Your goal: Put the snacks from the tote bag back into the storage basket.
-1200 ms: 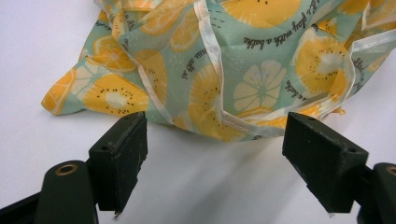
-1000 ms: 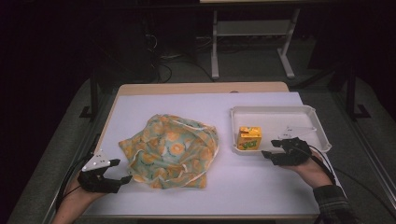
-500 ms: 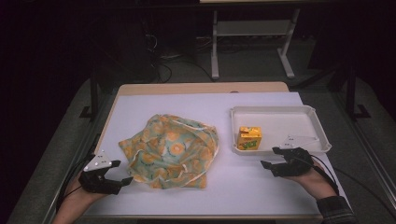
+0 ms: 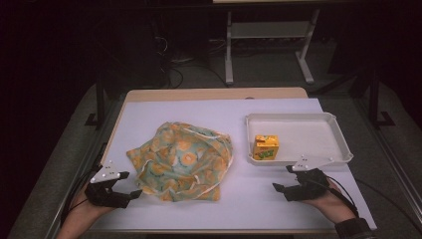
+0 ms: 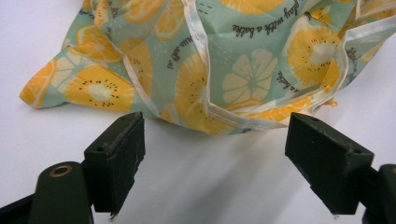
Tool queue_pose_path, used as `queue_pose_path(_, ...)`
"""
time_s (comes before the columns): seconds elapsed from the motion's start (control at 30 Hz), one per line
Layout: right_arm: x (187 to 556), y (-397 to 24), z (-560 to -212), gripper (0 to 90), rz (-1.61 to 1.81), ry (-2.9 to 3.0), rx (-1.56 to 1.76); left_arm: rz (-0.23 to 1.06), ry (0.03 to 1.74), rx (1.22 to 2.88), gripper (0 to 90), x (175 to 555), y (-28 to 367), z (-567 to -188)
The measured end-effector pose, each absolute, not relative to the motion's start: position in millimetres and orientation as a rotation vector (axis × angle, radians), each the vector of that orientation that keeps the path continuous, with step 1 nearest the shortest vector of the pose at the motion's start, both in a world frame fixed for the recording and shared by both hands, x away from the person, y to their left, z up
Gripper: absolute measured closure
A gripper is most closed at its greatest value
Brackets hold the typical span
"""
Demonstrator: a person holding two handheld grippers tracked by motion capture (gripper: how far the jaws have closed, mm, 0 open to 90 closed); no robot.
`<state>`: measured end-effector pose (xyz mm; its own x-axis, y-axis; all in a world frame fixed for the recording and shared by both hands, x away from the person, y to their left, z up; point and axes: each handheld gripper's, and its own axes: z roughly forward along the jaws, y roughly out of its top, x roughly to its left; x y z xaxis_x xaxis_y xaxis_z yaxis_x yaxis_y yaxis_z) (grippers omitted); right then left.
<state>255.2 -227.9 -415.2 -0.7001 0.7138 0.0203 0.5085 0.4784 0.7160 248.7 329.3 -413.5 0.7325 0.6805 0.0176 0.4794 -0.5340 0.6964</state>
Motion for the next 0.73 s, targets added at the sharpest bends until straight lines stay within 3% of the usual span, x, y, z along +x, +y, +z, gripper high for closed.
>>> queue_pose_path(0.3,254,-219,-430,14.3,0.987,2.49,0.995,0.359,0.85,2.274,19.4,249,326,-416)
queue_pose_path(0.73,253,-218,-432,13.5,0.988,2.49,0.987,0.353,0.83,2.3,19.4,248,324,-418)
